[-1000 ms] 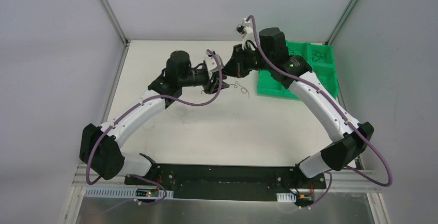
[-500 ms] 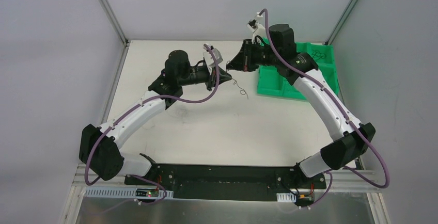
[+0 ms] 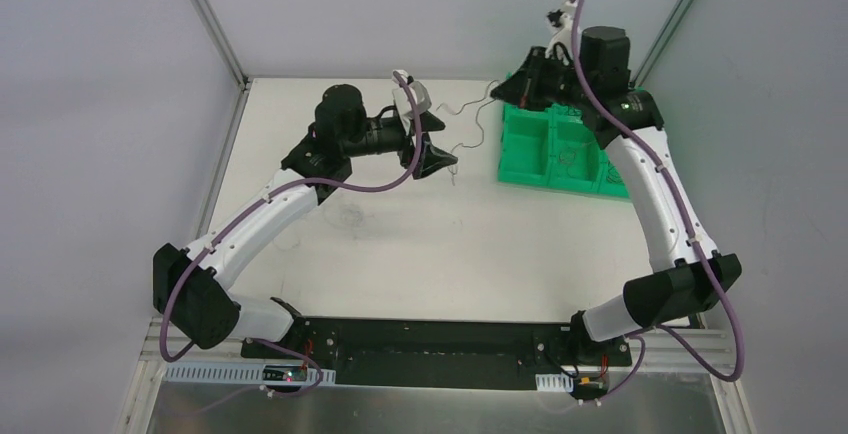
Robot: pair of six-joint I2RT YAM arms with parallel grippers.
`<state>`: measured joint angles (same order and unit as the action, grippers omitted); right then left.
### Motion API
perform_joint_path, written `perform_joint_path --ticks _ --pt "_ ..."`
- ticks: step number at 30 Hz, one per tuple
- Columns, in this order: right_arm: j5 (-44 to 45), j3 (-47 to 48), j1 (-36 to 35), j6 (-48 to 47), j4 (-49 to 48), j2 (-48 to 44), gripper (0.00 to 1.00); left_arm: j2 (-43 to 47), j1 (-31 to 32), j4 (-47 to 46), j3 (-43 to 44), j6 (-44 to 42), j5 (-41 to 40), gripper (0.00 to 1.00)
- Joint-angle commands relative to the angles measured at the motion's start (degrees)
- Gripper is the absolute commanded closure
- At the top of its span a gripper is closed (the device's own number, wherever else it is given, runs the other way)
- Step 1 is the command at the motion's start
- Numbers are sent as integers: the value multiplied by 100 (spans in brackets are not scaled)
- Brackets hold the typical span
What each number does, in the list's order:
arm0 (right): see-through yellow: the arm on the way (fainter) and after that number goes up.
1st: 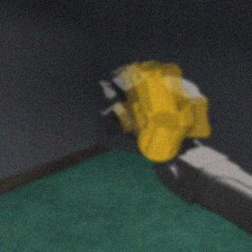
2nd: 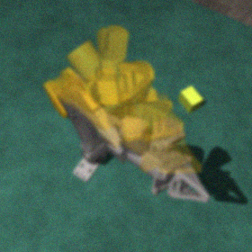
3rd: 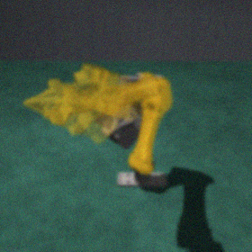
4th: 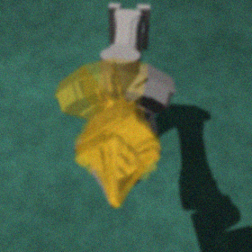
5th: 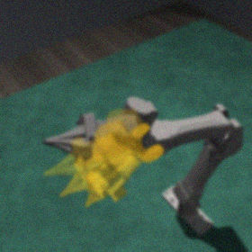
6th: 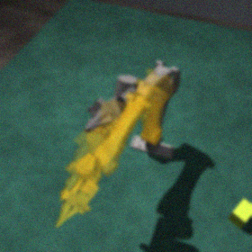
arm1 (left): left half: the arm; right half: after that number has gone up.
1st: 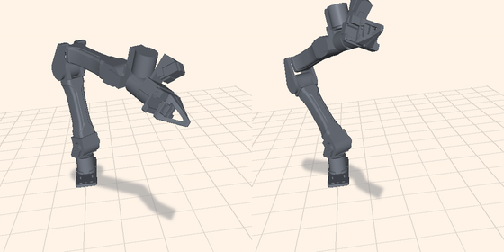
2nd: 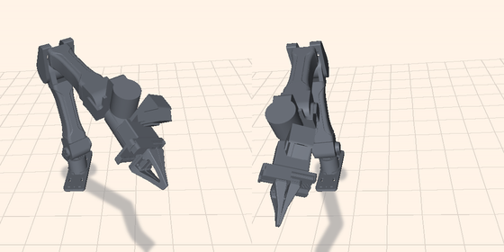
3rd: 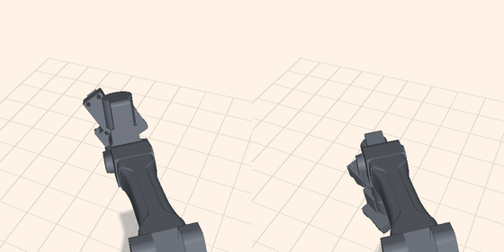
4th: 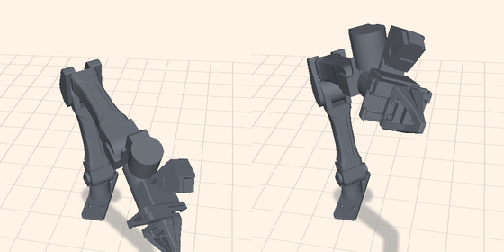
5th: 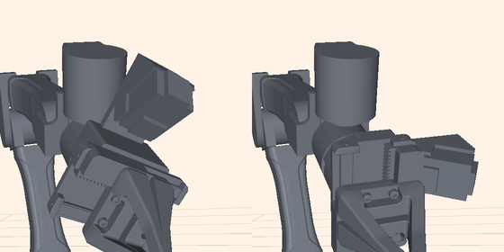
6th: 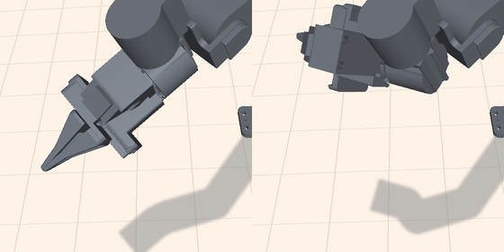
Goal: Untangle the cables
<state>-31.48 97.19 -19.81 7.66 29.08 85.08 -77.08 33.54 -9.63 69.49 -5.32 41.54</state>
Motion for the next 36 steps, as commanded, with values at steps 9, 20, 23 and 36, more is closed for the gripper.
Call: perform_joint_path --ticks 9,20,23,36 --pt "576 1639 2402 -1121 29 536 100 285 -149 1364 -64 -245 -592 1" --pt "734 3818 3874 -1178 -379 2537 100 107 -260 1814 -67 -330 -1080 1" --pt "833 3826 3959 -1193 -703 2855 100 71 -298 1885 -46 -334 -1116 1" --pt "1128 3638 4086 -877 -1607 3776 100 -59 -460 2361 129 -421 -1251 1"
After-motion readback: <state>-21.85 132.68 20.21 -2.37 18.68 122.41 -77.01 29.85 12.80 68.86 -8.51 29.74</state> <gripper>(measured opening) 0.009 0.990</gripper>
